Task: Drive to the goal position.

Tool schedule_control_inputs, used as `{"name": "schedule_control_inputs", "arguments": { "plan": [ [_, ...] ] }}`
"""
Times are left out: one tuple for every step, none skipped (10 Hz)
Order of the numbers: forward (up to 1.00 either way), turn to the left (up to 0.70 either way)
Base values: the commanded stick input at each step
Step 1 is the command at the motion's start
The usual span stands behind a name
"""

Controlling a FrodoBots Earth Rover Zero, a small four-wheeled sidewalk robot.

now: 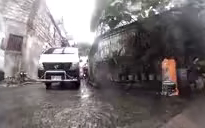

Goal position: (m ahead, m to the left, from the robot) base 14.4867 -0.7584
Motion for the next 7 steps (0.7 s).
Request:
{"name": "schedule_control_inputs", "arguments": {
  "plan": [
    [0.01,0.99],
    [0.00,0.10],
    [0.00,0.00],
    [0.00,0.00],
    [0.00,0.00],
    [0.00,0.00],
    [0.00,0.00]
  ]
}}
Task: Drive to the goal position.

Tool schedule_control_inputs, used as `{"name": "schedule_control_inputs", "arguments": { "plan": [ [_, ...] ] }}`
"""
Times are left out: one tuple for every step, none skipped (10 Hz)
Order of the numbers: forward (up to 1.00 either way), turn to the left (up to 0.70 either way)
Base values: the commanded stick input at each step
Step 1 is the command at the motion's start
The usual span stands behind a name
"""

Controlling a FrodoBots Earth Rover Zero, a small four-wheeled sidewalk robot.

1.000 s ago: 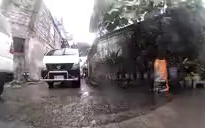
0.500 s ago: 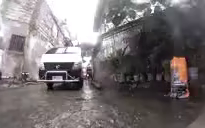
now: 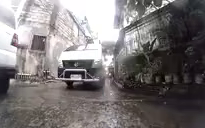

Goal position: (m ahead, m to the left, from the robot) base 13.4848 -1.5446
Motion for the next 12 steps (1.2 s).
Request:
{"name": "schedule_control_inputs", "arguments": {
  "plan": [
    [0.00,0.00],
    [0.00,0.00],
    [0.00,0.00],
    [0.00,0.00],
    [0.25,0.00],
    [0.78,0.00],
    [0.99,0.04],
    [0.99,0.40],
    [0.99,0.40],
    [0.99,0.40],
    [0.99,0.40],
    [0.99,0.40]
  ]
}}
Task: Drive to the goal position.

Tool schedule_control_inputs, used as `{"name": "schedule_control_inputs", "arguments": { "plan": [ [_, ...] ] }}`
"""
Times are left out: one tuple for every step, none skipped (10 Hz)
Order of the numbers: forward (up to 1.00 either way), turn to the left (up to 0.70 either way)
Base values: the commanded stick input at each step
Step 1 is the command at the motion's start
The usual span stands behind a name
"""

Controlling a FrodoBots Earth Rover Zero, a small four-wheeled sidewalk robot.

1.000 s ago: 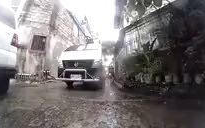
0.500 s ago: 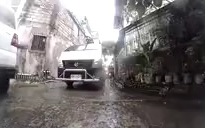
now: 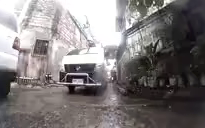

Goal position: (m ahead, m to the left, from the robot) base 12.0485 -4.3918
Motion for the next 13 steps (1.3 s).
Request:
{"name": "schedule_control_inputs", "arguments": {
  "plan": [
    [0.99,0.32],
    [0.99,0.00],
    [0.99,0.00],
    [0.10,0.00],
    [0.07,0.00],
    [0.90,0.00],
    [0.99,0.00],
    [0.99,0.00],
    [0.99,0.00],
    [0.99,0.00],
    [0.99,0.00],
    [0.99,0.00],
    [0.99,0.00]
  ]
}}
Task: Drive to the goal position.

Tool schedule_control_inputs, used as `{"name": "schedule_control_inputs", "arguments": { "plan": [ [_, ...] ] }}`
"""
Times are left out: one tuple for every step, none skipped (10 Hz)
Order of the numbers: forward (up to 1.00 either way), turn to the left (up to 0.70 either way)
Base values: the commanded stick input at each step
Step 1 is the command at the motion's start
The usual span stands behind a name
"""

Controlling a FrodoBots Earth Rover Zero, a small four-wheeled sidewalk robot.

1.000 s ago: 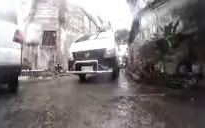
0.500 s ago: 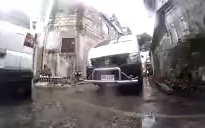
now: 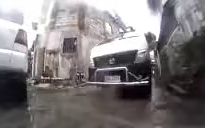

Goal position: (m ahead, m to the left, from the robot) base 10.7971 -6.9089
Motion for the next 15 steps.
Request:
{"name": "schedule_control_inputs", "arguments": {
  "plan": [
    [0.99,0.00],
    [0.00,0.92],
    [0.00,1.00],
    [0.00,1.00],
    [0.00,1.00],
    [0.00,1.00],
    [0.00,1.00],
    [0.00,1.00],
    [0.00,1.00],
    [0.00,1.00],
    [0.00,1.00],
    [0.00,0.83],
    [0.00,0.35],
    [0.00,0.00],
    [0.00,0.00]
  ]
}}
